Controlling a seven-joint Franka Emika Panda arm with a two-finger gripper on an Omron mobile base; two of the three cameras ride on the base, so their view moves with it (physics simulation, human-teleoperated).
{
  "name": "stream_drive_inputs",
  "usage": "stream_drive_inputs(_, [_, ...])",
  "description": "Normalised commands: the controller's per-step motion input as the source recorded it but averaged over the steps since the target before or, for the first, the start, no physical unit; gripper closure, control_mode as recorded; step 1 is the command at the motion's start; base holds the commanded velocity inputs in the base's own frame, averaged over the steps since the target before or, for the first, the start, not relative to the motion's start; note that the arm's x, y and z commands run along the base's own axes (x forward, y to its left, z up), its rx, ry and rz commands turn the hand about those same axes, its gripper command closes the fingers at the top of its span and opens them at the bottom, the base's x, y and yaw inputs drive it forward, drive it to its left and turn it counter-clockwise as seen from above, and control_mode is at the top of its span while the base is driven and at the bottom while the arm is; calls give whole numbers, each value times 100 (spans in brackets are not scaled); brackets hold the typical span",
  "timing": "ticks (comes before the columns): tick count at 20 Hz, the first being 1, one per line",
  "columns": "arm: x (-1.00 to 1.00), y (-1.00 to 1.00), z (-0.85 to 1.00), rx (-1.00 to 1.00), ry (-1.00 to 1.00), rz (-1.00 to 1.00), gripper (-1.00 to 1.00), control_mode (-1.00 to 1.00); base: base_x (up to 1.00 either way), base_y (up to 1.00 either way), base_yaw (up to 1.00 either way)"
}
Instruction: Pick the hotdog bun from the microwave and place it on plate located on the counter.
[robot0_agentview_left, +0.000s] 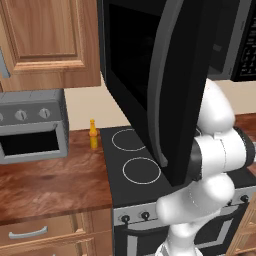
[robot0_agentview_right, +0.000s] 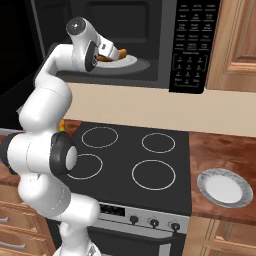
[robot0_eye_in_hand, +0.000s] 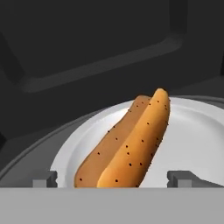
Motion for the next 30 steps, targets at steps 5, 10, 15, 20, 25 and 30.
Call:
stream_drive_inputs(5, [11,0,-40,0,0,0,-100,-100,0,0,0])
stream_drive_inputs(10, [10,0,-14,0,0,0,-100,-100,0,0,0])
stream_drive_inputs(15, [15,0,0,1,0,0,-100,-100,0,0,0])
stream_drive_inputs(20, [11,0,0,0,0,0,-100,-100,0,0,0])
stream_drive_inputs(25, [0,0,0,0,0,0,-100,-100,0,0,0])
stream_drive_inputs(30, [0,0,0,0,0,0,100,-100,0,0,0])
